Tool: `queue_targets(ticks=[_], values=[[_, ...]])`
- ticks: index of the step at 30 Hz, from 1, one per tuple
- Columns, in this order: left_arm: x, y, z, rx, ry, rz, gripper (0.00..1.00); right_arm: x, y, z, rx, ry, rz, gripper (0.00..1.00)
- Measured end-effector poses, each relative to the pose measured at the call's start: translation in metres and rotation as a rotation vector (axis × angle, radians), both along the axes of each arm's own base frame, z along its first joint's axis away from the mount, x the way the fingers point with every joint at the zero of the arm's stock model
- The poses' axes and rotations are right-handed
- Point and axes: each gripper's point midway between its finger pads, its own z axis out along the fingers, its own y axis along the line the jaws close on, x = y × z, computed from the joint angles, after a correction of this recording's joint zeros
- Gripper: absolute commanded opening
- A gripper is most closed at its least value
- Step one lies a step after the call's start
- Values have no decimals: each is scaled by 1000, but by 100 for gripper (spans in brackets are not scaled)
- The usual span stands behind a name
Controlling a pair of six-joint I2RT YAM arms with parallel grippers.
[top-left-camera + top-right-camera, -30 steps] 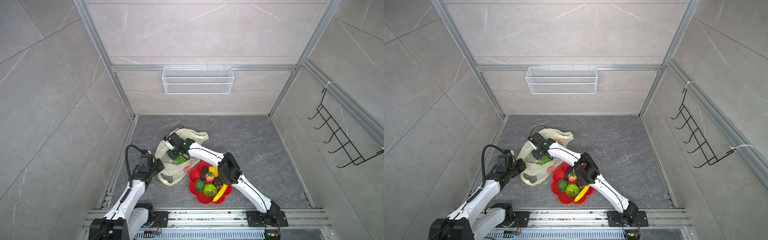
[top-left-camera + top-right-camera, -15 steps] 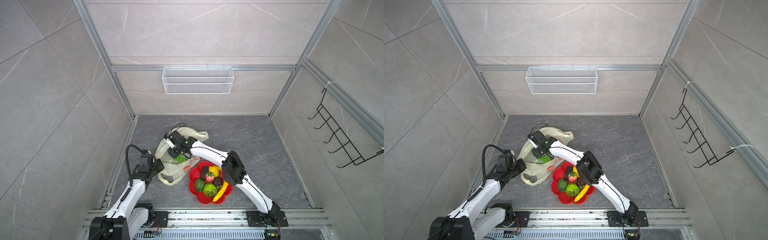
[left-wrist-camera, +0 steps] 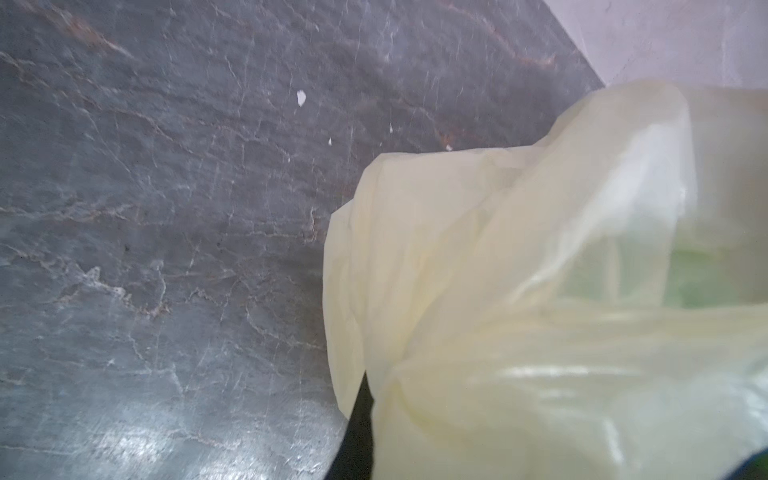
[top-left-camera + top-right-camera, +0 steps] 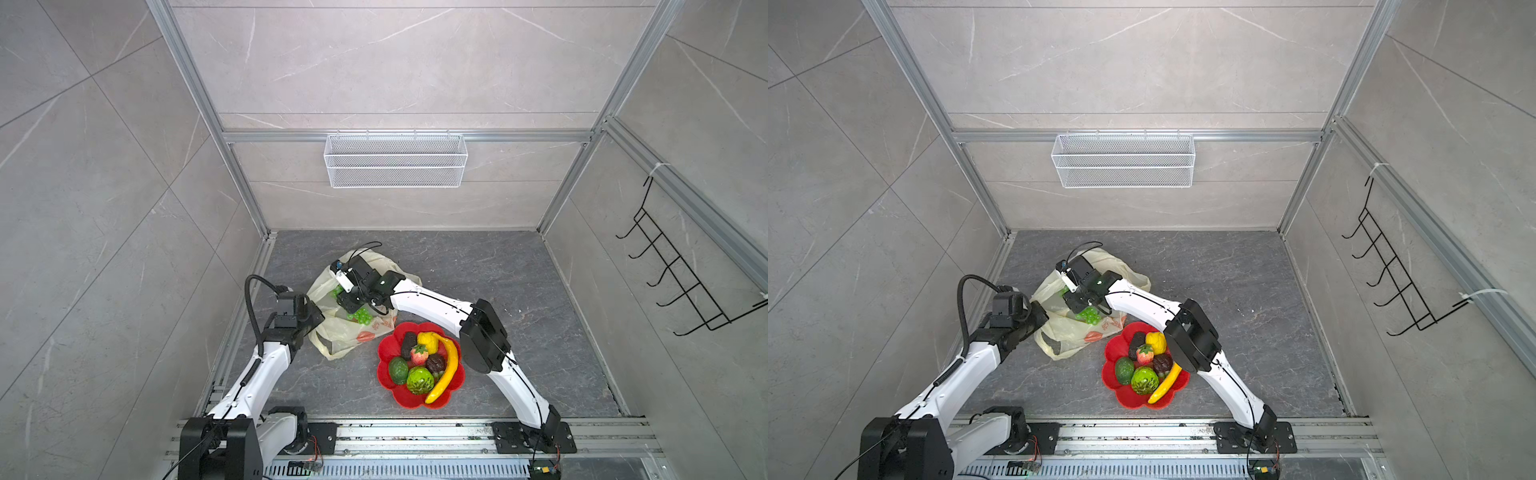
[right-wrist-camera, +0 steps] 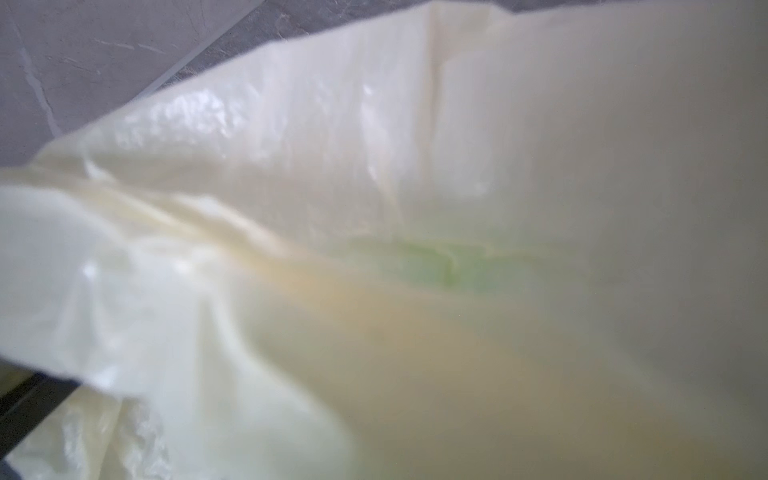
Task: Take the fake fruits out of the plastic bag
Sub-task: 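Close the right gripper on the green grapes inside the bag, then lift the grapes out with the right gripper and carry them over the plate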
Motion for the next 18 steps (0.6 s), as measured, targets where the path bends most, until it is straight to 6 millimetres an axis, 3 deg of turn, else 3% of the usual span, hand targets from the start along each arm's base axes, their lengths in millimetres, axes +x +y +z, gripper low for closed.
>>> queue_targets(ticks=[8,18], values=[[33,15,7,-39,5,92,4,-4,3,2,9,4,12,44],[36,32,-16,-50,79,150,4,-13,3,14,37,20,12,43]])
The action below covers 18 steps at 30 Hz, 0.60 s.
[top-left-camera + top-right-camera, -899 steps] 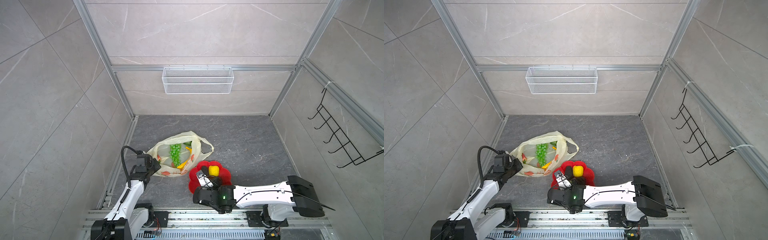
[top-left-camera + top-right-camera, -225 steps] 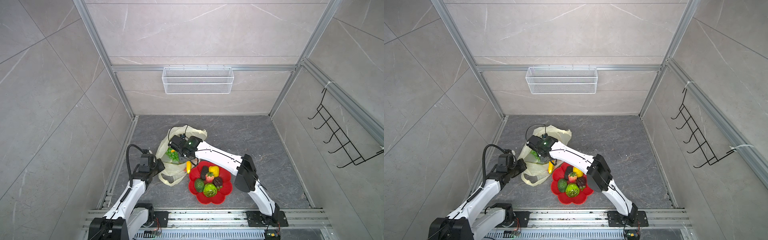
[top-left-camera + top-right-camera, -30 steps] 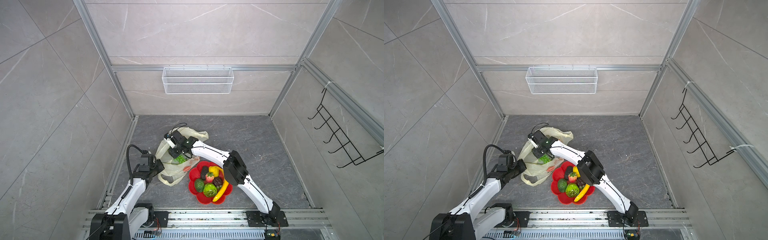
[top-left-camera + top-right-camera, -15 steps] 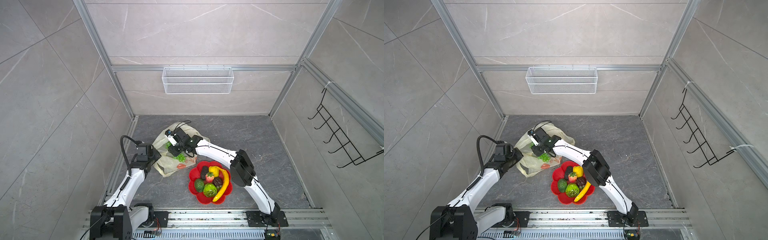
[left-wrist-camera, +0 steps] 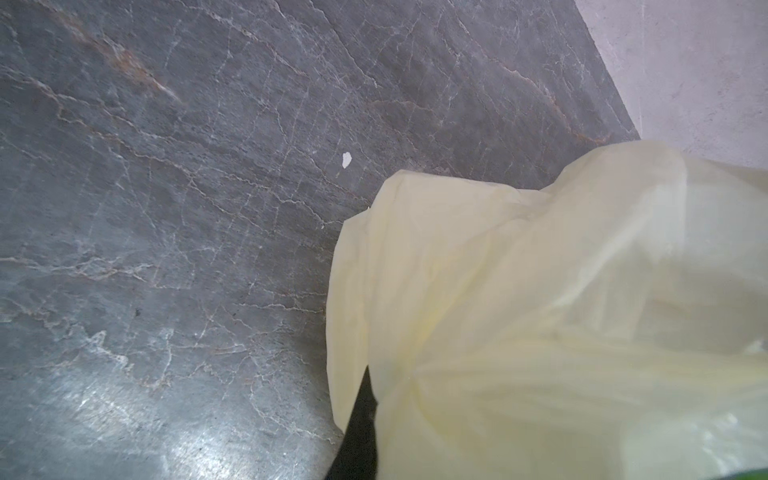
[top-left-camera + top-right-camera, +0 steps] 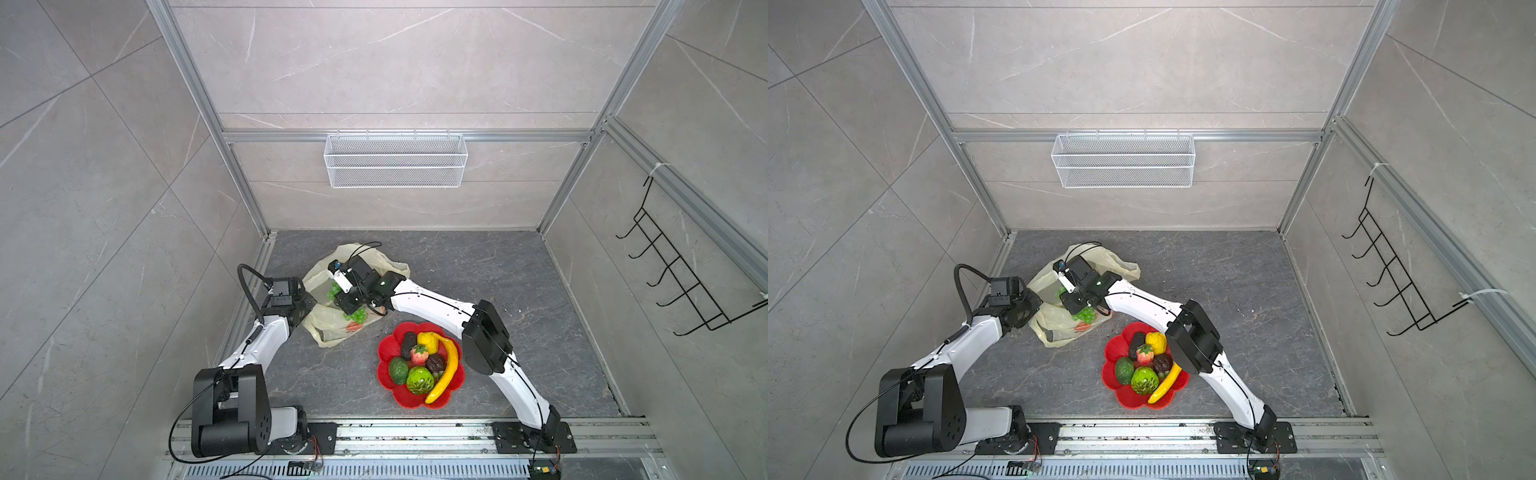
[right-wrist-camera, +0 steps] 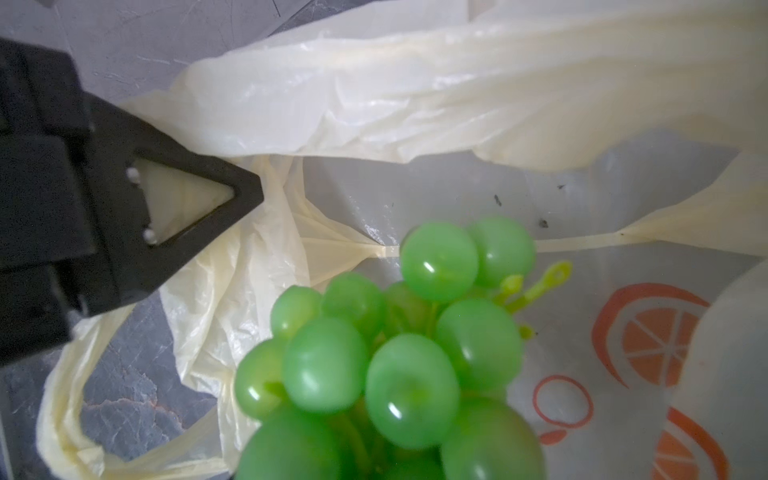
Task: Take the fake fruits out of the plastic bag
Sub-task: 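Lift the grapes out with the right gripper and carry them over the plate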
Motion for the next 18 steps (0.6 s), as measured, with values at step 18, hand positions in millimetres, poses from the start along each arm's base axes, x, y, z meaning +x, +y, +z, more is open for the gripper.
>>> queue_targets(ticks=[18], values=[[-5,29,-5,14,1,62,3,-70,-102,80,145,37,-298,42]])
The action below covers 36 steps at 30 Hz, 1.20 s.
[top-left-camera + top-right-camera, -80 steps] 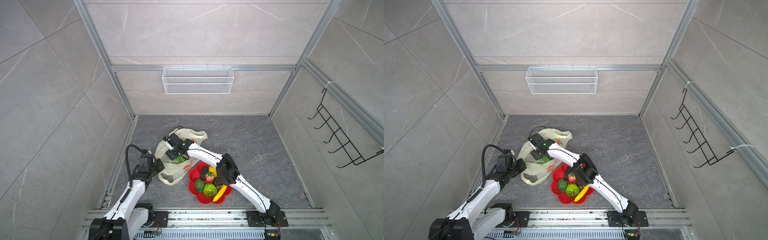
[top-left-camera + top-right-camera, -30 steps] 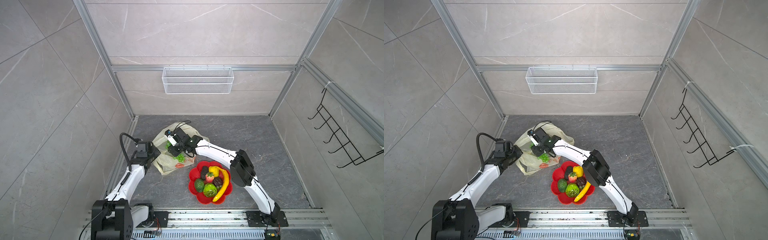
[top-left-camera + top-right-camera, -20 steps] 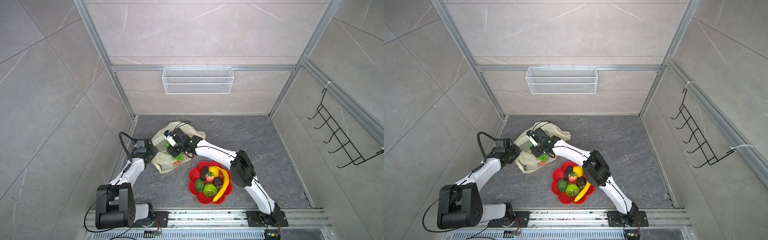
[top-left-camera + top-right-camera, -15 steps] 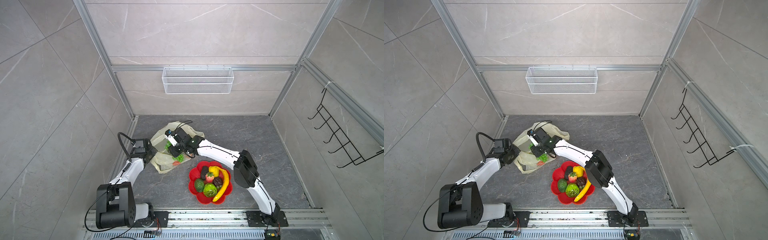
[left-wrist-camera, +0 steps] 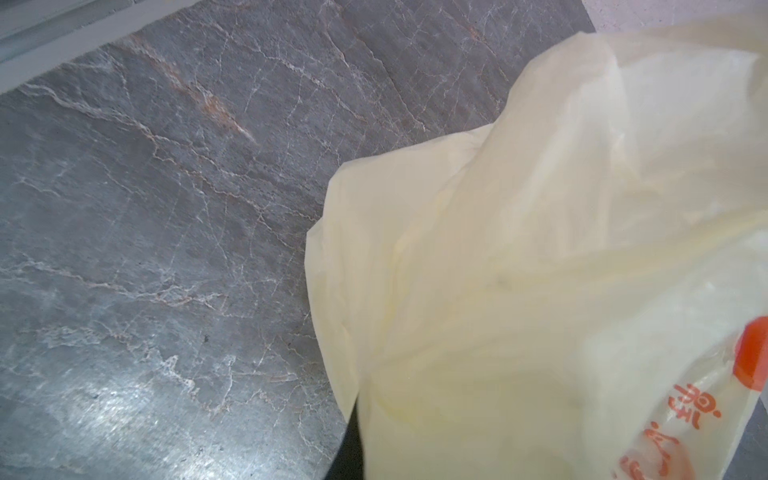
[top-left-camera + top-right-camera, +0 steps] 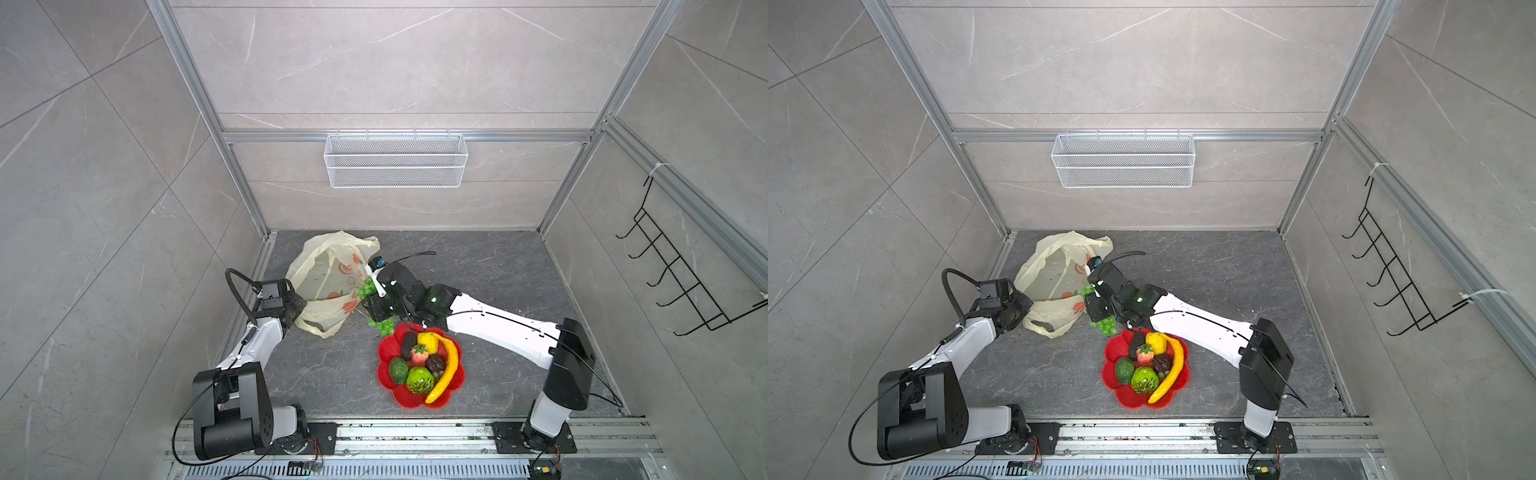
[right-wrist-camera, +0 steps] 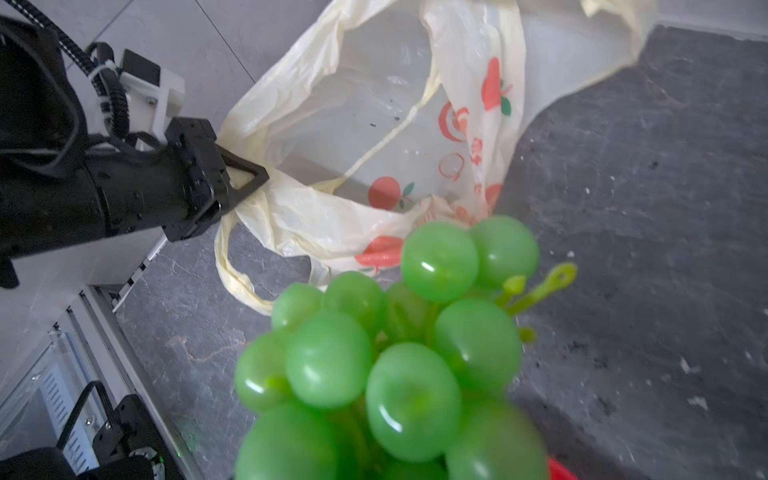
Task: Take the fake fruits out of the plastic bag
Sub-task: 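Lift the grapes out with the right gripper and carry them over the plate, then lower the grapes onto the plate edge and open the right gripper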
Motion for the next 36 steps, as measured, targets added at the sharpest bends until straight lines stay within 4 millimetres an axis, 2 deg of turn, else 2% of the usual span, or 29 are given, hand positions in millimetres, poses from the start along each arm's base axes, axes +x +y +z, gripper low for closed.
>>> queue_targets(ticks=[7,14,22,30,36], values=[[-2,-3,2,-13,-10,-11,4,-38,-29,-30,-1,73,-153,40],[-3,-4,9,-13,-34,-14,4,-52,-35,-45,35,124,-290,41],[-6,-4,10,-13,-41,-14,4,-56,-43,-60,56,172,-408,41],[-5,-6,14,-25,-54,-24,3,-58,-48,-98,8,237,-498,44],[-5,-7,15,-29,-58,-26,4,-59,-53,-109,-9,258,-545,44]])
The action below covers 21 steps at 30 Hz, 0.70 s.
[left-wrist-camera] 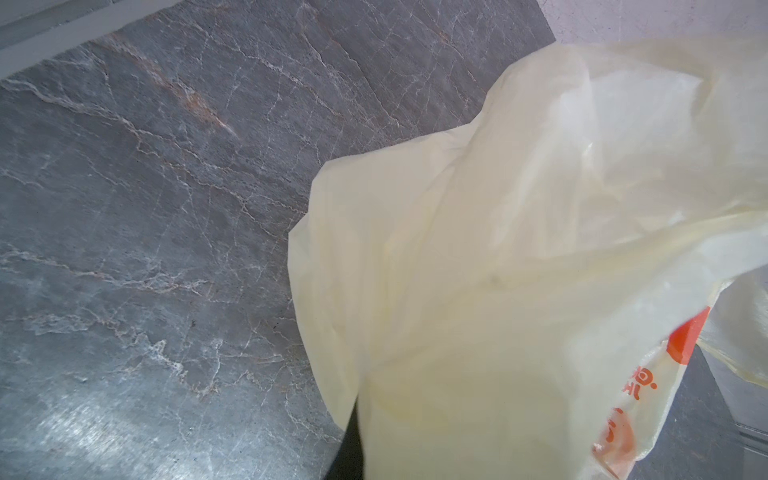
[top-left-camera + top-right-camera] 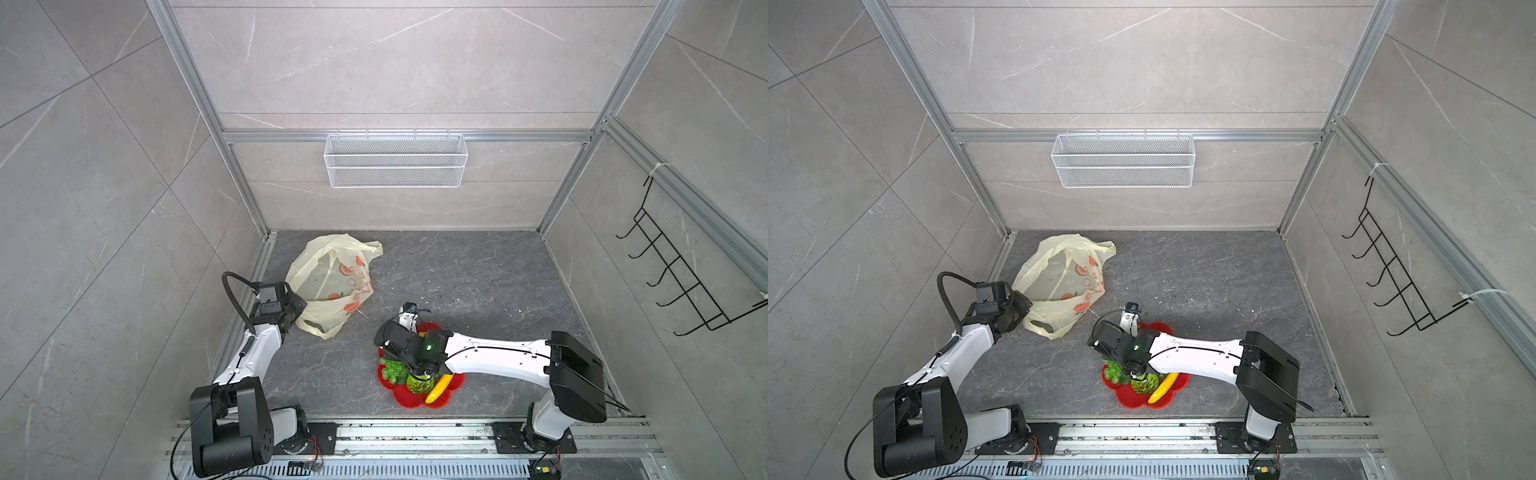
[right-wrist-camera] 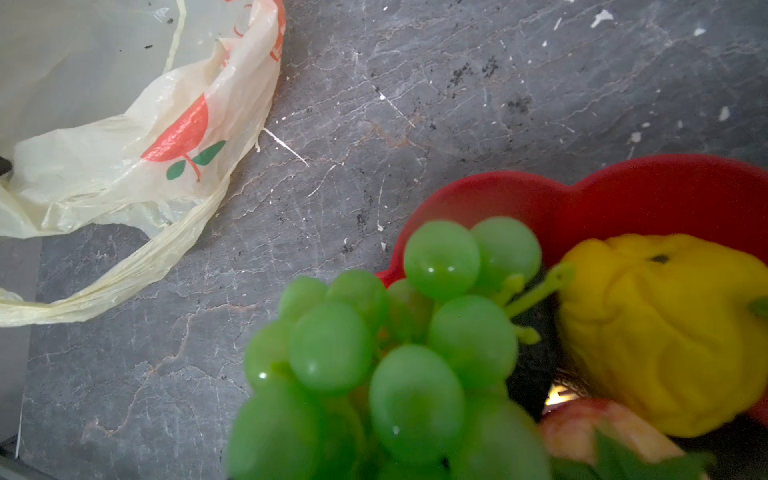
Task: Take the fake fruits out of the plastic bag
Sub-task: 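Lower the grapes onto the plate edge and open the right gripper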
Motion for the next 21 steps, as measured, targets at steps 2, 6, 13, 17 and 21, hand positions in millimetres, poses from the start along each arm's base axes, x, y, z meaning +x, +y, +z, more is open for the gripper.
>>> queue_targets(ticks=[2,6,13,17,21], values=[[0,0,0,0,0,0,4,-1,-2,-3,-7,8,-10,45],[0,0,0,0,0,0,3,-2,-5,-11,-25,26,-27,45],[0,1,0,0,0,2,3,-2,-7,-14,-29,34,-47,54],[0,2,0,0,0,4,3,-3,-9,-16,-32,40,-56,58],[0,2,0,0,0,4,3,-3,-10,-17,-38,41,-61,61]])
